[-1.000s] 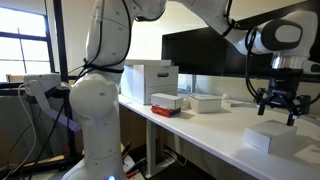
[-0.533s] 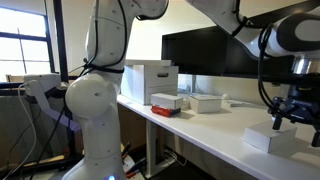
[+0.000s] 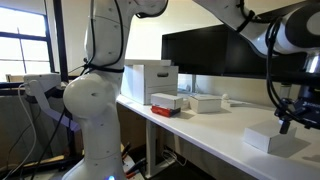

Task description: Pick up the white box on the right and put it in the big white box

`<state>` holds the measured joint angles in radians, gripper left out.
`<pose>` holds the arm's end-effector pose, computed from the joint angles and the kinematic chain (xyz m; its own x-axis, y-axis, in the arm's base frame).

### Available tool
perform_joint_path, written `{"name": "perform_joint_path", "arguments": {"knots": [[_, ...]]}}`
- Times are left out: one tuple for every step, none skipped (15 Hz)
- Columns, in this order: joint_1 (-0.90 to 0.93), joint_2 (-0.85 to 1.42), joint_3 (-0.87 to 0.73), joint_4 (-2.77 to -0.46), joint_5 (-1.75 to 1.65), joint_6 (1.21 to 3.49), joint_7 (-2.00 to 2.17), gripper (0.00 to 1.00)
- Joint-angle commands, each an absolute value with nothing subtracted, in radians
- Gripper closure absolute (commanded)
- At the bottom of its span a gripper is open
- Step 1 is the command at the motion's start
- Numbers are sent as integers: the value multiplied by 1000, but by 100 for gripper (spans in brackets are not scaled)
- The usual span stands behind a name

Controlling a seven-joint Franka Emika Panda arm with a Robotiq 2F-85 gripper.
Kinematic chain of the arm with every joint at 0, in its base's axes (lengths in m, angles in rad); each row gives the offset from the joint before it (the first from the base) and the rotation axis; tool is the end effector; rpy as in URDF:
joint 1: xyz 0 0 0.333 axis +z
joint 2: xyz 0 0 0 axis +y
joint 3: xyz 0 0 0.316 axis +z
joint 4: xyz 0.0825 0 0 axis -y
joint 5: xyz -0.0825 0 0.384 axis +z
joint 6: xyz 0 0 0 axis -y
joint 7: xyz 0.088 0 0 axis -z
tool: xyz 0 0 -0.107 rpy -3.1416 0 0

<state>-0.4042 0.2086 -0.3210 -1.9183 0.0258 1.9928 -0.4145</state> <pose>0.4459 -0.3838 0.3805 0.9413 -0.3116 -0.1296 -0.3154 -0.9489 -0.0097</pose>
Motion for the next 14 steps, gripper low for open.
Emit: {"name": "perform_joint_path", "arguments": {"knots": [[-392,206,-307,-1913,25,1988,-398,0],[-379,201,-301,-1915,25,1988,-384,0],[-376,200,-299,-1915,25,1988,-382,0],[-384,210,-306,-1900,23,1993,-383,0],[-386,210,-307,-1896,24,1998,-377,0],[-388,209,-308,-1896,22,1999,-381,0],[-387,209,-307,-1900,25,1997,-386,0],[-383,204,-304,-1908,23,2000,-383,0],[-357,201,-286,-1927,18,2011,-353,0],[-348,198,-276,-1935,19,2009,-353,0],[-333,195,-260,-1946,19,2011,-347,0],[-316,196,-243,-1954,22,2010,-340,0],[-299,201,-226,-1958,27,2011,-328,0],[-307,189,-228,-1969,30,2003,-356,0]]}}
